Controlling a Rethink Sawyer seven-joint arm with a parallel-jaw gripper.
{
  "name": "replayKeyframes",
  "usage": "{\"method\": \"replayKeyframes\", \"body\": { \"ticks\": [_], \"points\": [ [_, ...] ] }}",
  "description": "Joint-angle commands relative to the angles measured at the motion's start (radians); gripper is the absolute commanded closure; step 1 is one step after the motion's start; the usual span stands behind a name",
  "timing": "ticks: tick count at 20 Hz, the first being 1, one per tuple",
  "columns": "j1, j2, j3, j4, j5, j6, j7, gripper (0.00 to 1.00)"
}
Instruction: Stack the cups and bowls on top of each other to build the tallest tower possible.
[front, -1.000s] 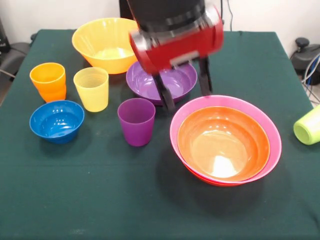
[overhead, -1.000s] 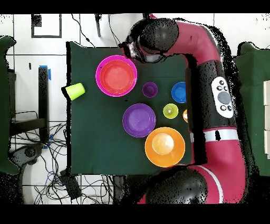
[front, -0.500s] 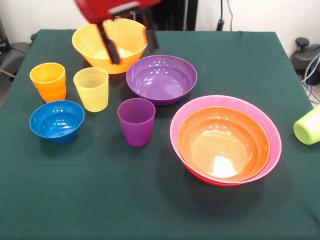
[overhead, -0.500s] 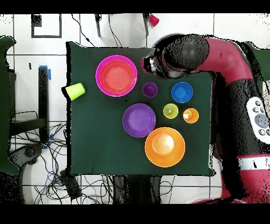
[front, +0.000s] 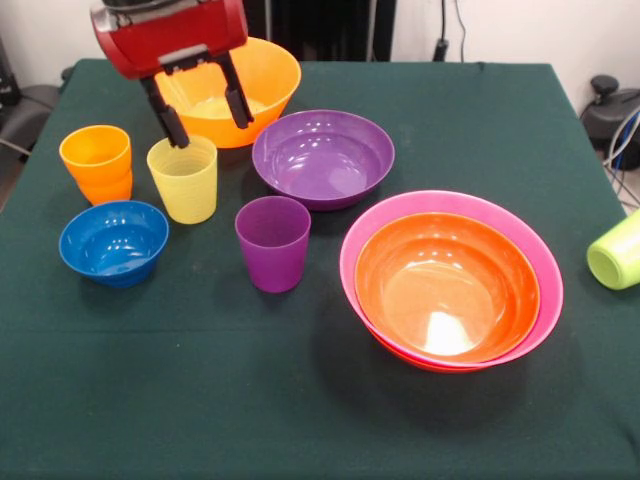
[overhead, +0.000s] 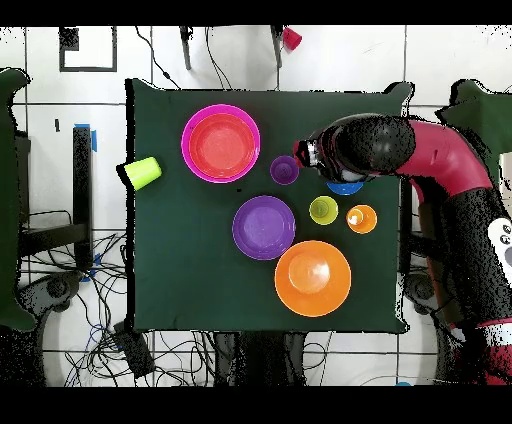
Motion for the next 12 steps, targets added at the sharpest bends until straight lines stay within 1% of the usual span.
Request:
{"method": "replayKeyframes", "body": {
  "ticks": [1,7,12],
  "points": [
    [0.004,0.079,0.081,0.139,-0.112,-0.103,-0.335,0.00],
    [-0.018,0.114,0.124,0.153,-0.185,-0.192,-0.360,0.00],
    [-0.025,0.135,0.165,0.159,-0.214,-0.220,-0.358,0.00]
  ]
}}
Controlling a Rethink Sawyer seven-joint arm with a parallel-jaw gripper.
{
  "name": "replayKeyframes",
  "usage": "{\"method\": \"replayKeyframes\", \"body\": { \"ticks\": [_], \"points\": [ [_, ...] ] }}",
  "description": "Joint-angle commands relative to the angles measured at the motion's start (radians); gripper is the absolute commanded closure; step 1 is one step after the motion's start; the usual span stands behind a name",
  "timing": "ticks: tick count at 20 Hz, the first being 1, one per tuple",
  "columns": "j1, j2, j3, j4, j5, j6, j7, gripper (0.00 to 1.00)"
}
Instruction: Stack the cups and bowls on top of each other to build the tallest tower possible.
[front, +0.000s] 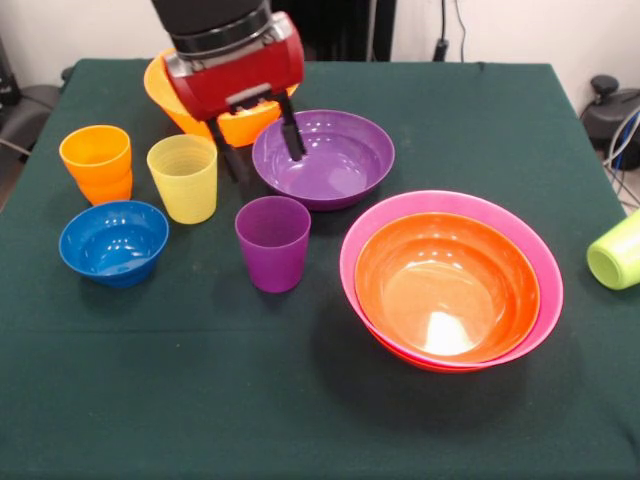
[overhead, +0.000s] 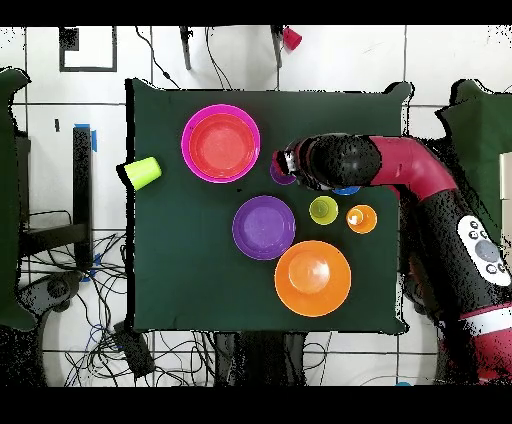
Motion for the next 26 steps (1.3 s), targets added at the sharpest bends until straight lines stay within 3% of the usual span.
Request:
{"method": "replayKeyframes", "body": {
  "ticks": [1,14,26],
  "points": [
    [0.005,0.079,0.078,0.068,-0.111,-0.076,-0.359,0.00],
    [-0.003,0.172,0.087,0.051,-0.163,-0.066,-0.323,0.00],
    [0.017,0.162,0.074,0.005,-0.108,0.039,-0.266,0.00]
  ]
}}
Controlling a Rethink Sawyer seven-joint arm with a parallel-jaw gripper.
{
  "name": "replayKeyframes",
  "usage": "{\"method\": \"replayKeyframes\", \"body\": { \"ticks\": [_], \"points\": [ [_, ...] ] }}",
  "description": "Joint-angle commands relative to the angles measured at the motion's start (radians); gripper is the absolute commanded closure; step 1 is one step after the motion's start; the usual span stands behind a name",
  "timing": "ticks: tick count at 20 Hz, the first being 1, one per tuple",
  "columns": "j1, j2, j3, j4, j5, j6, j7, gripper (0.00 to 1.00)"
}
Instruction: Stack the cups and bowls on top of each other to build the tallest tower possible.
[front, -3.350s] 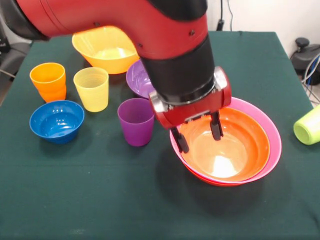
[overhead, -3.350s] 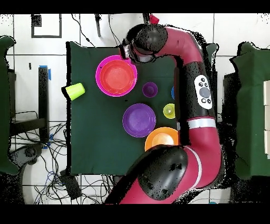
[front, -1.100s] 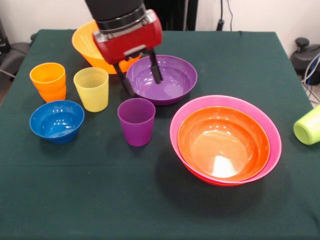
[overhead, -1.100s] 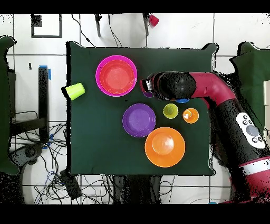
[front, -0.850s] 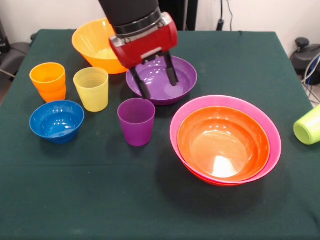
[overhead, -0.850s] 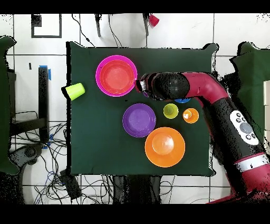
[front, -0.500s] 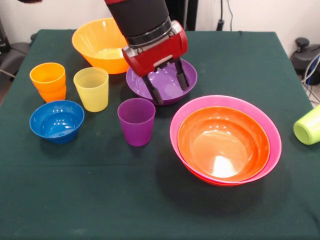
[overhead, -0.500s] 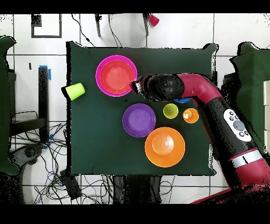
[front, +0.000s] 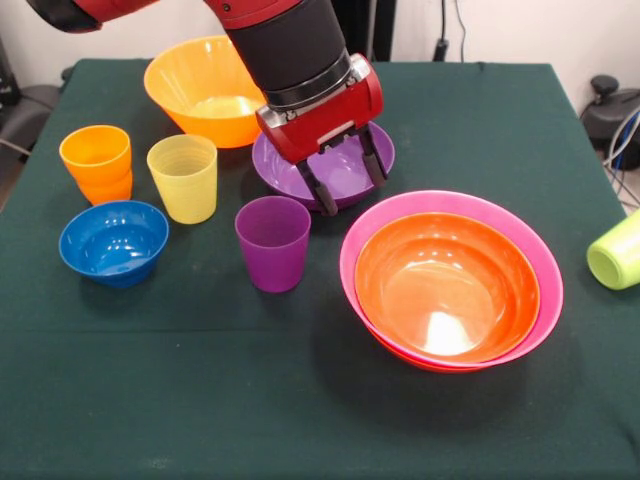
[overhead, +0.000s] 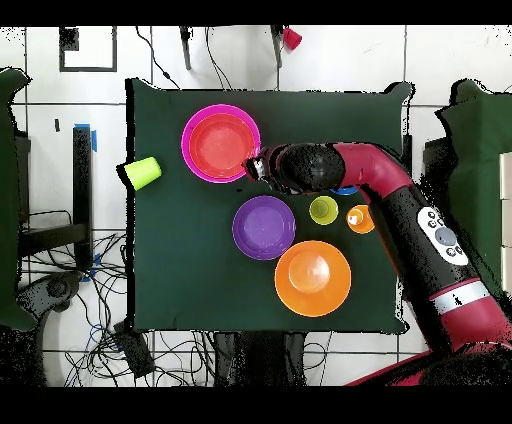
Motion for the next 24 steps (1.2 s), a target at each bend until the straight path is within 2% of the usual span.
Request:
{"method": "replayKeyframes", "body": {
  "ticks": [1,8,11,15,24],
  "points": [
    [0.024,0.018,-0.021,-0.023,-0.043,0.090,-0.267,0.00],
    [0.011,0.002,-0.020,-0.010,-0.037,0.107,-0.274,0.00],
    [0.015,-0.054,-0.033,0.008,-0.032,0.141,-0.243,0.00],
    [0.037,-0.125,-0.057,-0.005,-0.073,0.133,-0.211,0.00],
    [0.072,-0.139,-0.102,-0.035,-0.133,0.085,-0.182,0.00]
  ]
}}
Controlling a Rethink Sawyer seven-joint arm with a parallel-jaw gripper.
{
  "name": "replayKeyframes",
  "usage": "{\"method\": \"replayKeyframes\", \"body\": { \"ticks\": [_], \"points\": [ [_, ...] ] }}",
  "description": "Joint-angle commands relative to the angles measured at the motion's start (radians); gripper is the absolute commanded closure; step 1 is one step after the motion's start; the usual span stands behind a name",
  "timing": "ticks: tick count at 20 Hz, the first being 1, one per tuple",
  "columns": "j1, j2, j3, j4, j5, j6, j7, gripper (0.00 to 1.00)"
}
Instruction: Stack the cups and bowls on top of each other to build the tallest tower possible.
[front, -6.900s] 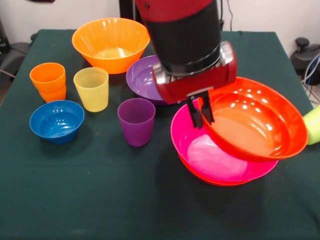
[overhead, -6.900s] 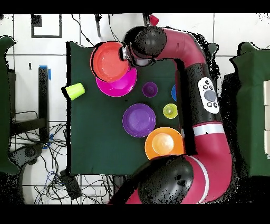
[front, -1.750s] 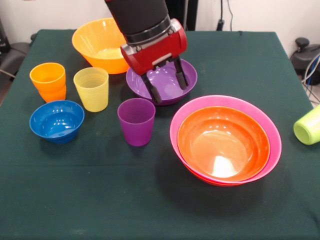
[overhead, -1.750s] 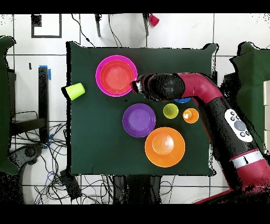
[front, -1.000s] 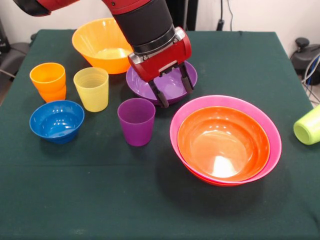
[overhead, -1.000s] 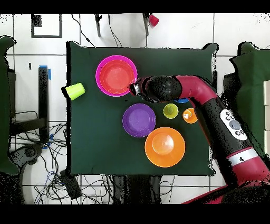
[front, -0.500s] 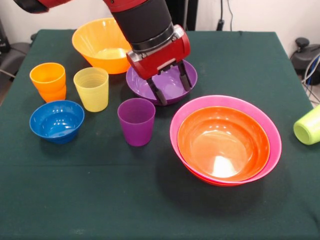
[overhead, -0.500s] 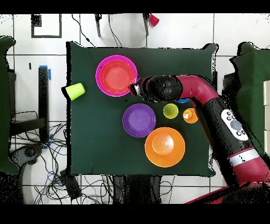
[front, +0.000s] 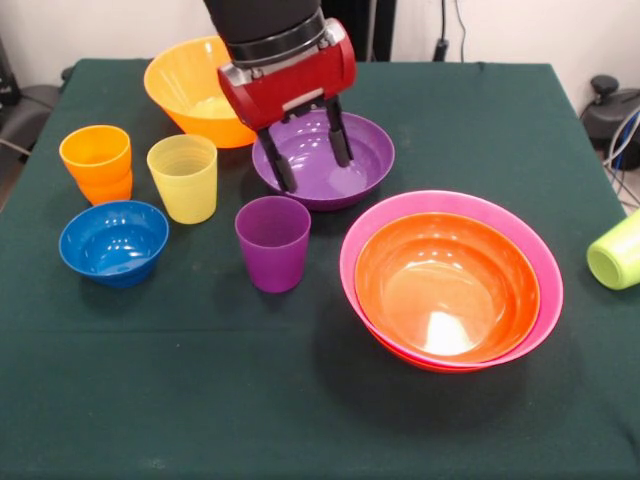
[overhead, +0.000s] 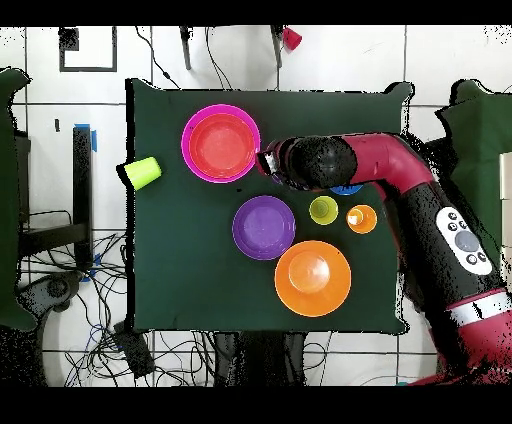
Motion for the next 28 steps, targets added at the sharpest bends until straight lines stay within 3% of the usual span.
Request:
{"method": "replayKeyframes", "body": {
  "ticks": [1,9,17,28],
  "points": [
    [0.067,-0.004,-0.094,-0.035,-0.122,0.040,-0.176,0.00],
    [0.115,0.041,-0.139,-0.035,-0.172,-0.078,-0.051,0.00],
    [0.147,0.124,-0.172,-0.126,-0.197,-0.104,-0.082,0.00],
    [0.157,0.117,-0.205,-0.148,-0.198,-0.108,-0.082,0.00]
  ]
}}
